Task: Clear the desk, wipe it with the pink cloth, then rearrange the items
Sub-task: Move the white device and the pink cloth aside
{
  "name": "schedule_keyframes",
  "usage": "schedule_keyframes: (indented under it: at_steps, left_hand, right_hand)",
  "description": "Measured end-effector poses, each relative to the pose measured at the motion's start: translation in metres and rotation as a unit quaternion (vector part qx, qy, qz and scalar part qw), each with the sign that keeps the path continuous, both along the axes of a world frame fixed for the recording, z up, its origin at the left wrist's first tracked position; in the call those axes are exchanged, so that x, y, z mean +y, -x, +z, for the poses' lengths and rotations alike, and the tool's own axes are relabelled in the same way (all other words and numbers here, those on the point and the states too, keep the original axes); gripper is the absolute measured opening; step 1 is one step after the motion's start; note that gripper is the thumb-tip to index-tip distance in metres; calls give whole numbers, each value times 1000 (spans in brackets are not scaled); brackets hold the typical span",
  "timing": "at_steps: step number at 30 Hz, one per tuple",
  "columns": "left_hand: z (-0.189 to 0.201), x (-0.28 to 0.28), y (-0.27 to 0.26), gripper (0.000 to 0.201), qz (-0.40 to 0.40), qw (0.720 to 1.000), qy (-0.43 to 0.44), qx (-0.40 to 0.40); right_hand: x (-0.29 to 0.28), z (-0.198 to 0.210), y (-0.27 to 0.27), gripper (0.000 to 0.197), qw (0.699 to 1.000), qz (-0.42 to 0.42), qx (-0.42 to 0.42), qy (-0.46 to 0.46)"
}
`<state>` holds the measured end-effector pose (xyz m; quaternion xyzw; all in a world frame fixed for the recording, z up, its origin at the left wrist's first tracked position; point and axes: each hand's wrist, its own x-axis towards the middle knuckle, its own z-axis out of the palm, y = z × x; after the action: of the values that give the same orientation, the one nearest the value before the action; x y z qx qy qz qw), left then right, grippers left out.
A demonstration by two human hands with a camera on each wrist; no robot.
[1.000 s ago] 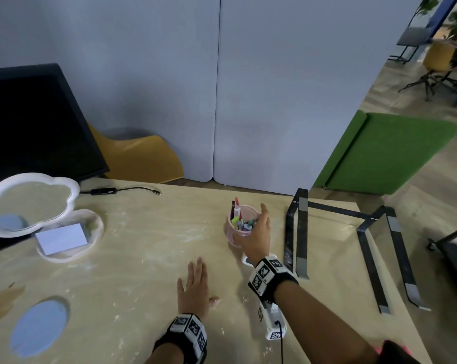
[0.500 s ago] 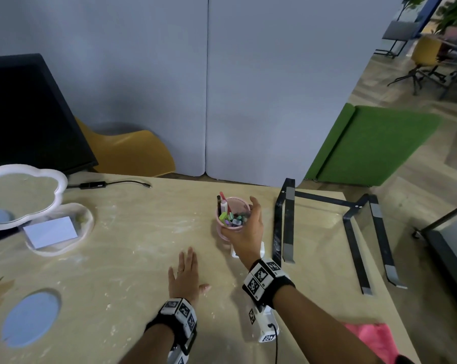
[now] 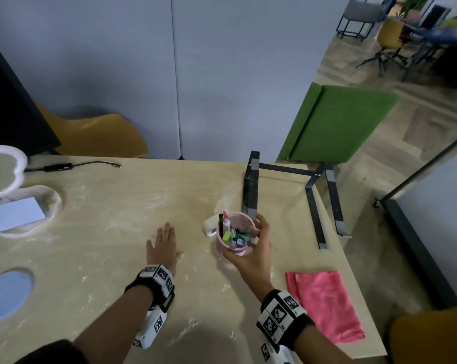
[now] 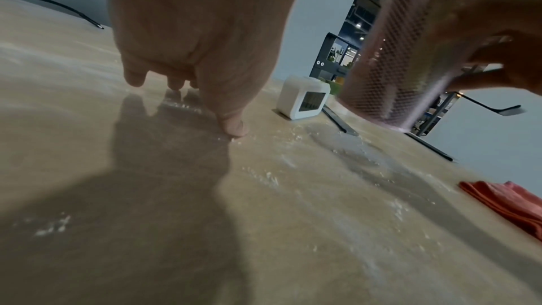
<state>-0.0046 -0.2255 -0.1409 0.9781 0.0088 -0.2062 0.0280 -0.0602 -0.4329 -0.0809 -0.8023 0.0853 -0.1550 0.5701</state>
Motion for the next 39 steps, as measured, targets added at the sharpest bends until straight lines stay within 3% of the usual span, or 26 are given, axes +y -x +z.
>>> schedule_keyframes:
  at_steps: [7, 17, 26, 31, 34, 37, 39]
  left_hand:
    - [-3, -2, 1, 69, 4, 1000, -6, 4]
    - [-10, -2, 1, 69, 20, 999, 22, -16]
    - [-16, 1, 1, 71, 26, 999, 37, -28]
    - [-7, -4, -5, 73, 26, 999, 22, -18]
    - [0, -17, -16, 78, 32, 991, 102, -75]
    - [5, -39, -26, 79, -2, 958, 254, -136]
    - [6, -56, -30, 74, -18, 944, 294, -146]
  right_hand:
    - [-62, 3, 31, 111, 998, -58, -20, 6]
    - [-126, 0, -42, 109, 988, -148, 21, 39]
    - [-138, -17, -75, 108, 981, -180, 66, 14]
    - [-136, -18, -65, 119, 976, -191, 99, 18]
    - [-131, -26, -46, 107, 972, -188, 132, 50]
    - [-120, -40, -29, 81, 969, -186, 122, 104]
    - [-111, -48, -17, 63, 973, -155, 98, 139]
